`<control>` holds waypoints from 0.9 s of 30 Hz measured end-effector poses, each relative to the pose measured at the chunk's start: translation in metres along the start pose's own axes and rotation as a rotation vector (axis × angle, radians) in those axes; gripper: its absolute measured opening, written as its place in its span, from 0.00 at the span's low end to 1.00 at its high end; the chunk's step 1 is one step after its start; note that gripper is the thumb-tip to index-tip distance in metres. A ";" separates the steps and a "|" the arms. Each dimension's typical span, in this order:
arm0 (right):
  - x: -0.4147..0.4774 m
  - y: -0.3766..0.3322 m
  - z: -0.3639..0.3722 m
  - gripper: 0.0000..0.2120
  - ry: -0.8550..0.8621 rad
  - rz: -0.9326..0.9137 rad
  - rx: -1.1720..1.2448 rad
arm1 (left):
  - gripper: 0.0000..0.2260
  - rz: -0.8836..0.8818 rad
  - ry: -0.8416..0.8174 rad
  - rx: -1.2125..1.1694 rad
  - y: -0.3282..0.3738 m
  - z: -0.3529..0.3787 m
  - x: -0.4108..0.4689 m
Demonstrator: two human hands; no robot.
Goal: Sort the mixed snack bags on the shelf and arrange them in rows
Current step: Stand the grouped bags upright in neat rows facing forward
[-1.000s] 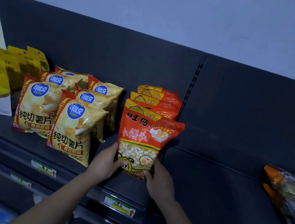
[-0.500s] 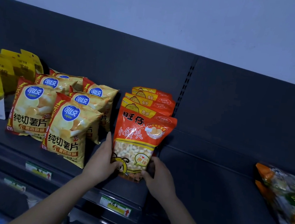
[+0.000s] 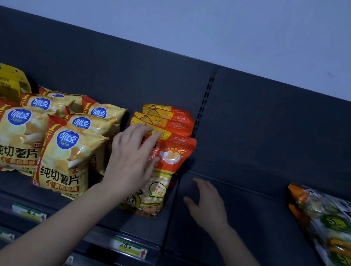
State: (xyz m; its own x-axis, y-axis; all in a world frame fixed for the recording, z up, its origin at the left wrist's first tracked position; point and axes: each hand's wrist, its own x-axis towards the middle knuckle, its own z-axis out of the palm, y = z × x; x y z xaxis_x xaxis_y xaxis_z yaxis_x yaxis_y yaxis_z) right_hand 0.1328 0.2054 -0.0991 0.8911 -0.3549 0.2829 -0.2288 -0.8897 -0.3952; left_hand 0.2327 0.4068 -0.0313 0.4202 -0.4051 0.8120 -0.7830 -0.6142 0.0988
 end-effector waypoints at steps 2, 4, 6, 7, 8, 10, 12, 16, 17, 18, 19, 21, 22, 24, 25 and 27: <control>-0.001 0.008 -0.016 0.27 0.046 -0.006 -0.081 | 0.19 0.115 0.007 0.037 0.020 -0.007 0.018; -0.002 0.018 -0.033 0.28 0.072 0.007 -0.191 | 0.21 0.230 -0.039 0.083 0.042 -0.007 0.032; -0.004 0.028 -0.051 0.28 0.077 0.045 -0.300 | 0.24 0.321 -0.128 0.119 0.065 0.000 0.041; -0.006 0.034 -0.060 0.28 0.079 0.069 -0.349 | 0.25 0.357 -0.179 0.133 0.075 0.007 0.045; -0.008 0.039 -0.070 0.27 0.083 0.095 -0.391 | 0.26 0.386 -0.226 0.147 0.085 0.013 0.049; -0.015 0.052 -0.089 0.27 0.089 0.142 -0.463 | 0.28 0.434 -0.319 0.175 0.107 0.025 0.054; -0.023 0.066 -0.109 0.27 0.072 0.200 -0.533 | 0.28 0.480 -0.383 0.180 0.128 0.040 0.057; -0.042 0.098 -0.148 0.27 0.021 0.334 -0.609 | 0.25 0.503 -0.451 0.145 0.168 0.071 0.058; -0.048 0.108 -0.156 0.27 0.009 0.364 -0.626 | 0.24 0.510 -0.464 0.131 0.178 0.079 0.058; -0.053 0.118 -0.164 0.28 0.000 0.391 -0.640 | 0.23 0.517 -0.475 0.118 0.189 0.085 0.058; -0.060 0.129 -0.172 0.27 -0.006 0.417 -0.649 | 0.22 0.524 -0.484 0.109 0.200 0.091 0.057; -0.073 0.150 -0.188 0.27 -0.009 0.459 -0.650 | 0.21 0.537 -0.492 0.104 0.223 0.103 0.058; -0.080 0.160 -0.196 0.27 -0.015 0.477 -0.653 | 0.21 0.540 -0.502 0.101 0.235 0.109 0.057; -0.092 0.180 -0.211 0.27 -0.048 0.505 -0.677 | 0.20 0.540 -0.526 0.093 0.260 0.121 0.056; -0.096 0.191 -0.218 0.26 -0.063 0.516 -0.691 | 0.19 0.538 -0.535 0.090 0.273 0.127 0.055; -0.105 0.213 -0.231 0.25 -0.088 0.528 -0.697 | 0.20 0.528 -0.562 0.084 0.299 0.137 0.052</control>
State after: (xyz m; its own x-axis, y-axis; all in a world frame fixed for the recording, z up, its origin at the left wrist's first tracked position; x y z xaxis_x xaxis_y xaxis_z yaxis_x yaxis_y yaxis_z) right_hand -0.1005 -0.0132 -0.0114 0.6216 -0.7718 0.1342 -0.7814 -0.5986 0.1763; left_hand 0.0834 0.1095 -0.0381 0.1878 -0.9274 0.3234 -0.9161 -0.2841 -0.2828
